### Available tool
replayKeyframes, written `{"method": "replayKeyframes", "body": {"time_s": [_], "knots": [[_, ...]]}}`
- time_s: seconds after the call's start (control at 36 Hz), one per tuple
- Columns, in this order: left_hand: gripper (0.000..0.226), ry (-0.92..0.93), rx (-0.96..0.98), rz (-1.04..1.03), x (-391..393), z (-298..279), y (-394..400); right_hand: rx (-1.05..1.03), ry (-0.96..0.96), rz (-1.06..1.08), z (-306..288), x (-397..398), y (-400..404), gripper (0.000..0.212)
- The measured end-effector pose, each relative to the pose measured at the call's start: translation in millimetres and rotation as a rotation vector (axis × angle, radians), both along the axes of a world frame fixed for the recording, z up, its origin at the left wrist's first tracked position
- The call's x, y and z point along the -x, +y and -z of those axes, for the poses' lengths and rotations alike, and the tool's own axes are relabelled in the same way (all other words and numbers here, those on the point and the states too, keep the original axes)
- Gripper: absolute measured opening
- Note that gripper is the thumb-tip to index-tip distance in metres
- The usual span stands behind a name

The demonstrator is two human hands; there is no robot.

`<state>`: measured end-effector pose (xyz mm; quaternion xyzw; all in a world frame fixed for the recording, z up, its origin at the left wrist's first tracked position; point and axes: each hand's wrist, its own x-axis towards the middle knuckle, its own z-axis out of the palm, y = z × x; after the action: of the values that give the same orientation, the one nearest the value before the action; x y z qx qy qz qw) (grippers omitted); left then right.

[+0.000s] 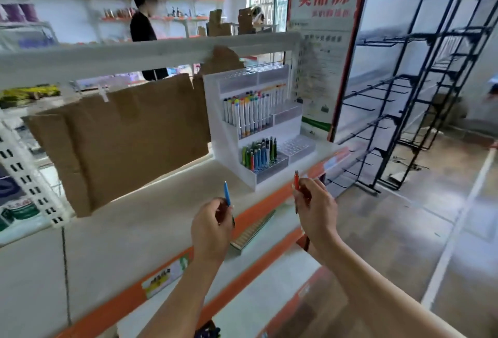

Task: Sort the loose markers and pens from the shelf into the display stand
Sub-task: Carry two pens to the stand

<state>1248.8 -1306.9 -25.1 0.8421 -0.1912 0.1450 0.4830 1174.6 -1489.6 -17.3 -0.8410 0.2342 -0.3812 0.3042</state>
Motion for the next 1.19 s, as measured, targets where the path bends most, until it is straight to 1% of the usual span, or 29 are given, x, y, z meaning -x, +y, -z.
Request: {"method": "replayKeyframes", "body": {"time_s": [0.11,0.25,0.36,0.47,0.56,0.75,0.83,0.89,0.97,1.08,1.19], "knots": [[0.006,0.041,-0.008,-0.011,-16.7,3.6,-28.4,-0.015,-0.029,0.018,-1.3,-13.1,-28.1,0.004],[0.01,0.029,0.035,0.028,-44.2,4.2,-64.3,-0.032,-0.021,0.026,0.1,-44.8,-57.0,0.002],[0.013,0.014,0.048,0.033,-65.9,0.9,-87.8,-0.029,-0.007,0.025,-0.1,-71.4,-74.1,0.005],[0.009,0.027,0.097,0.07,-88.9,-0.3,-108.4,-0.008,0.0,0.015,-4.3,-95.0,-93.2,0.014],[0.007,0.029,0.083,0.076,-104.7,4.0,-120.8,-0.003,-0.015,0.013,-6.0,-112.3,-110.1,0.013],[0.012,0.008,0.033,0.042,-126.6,14.0,-143.1,0.001,0.003,0.022,-3.1,-152.0,-138.3,0.007],[0.009,0.04,0.08,0.022,-133.0,18.5,-153.3,-0.013,-0.006,-0.071,-0.2,-170.2,-149.6,0.004],[0.01,0.074,0.131,0.01,-134.6,21.7,-160.6,-0.019,-0.003,-0.136,1.9,-180.8,-157.1,0.002],[0.012,0.087,0.184,-0.044,-134.0,23.9,-170.9,0.009,0.056,-0.211,4.2,-193.7,-167.9,0.003],[0.021,0.095,0.19,-0.146,-132.7,26.9,-181.1,0.075,0.113,-0.307,7.3,-206.1,-180.0,0.007],[0.017,0.069,0.165,-0.26,-127.5,26.1,-189.5,0.122,0.174,-0.401,13.8,-215.7,-189.8,0.01]]}}
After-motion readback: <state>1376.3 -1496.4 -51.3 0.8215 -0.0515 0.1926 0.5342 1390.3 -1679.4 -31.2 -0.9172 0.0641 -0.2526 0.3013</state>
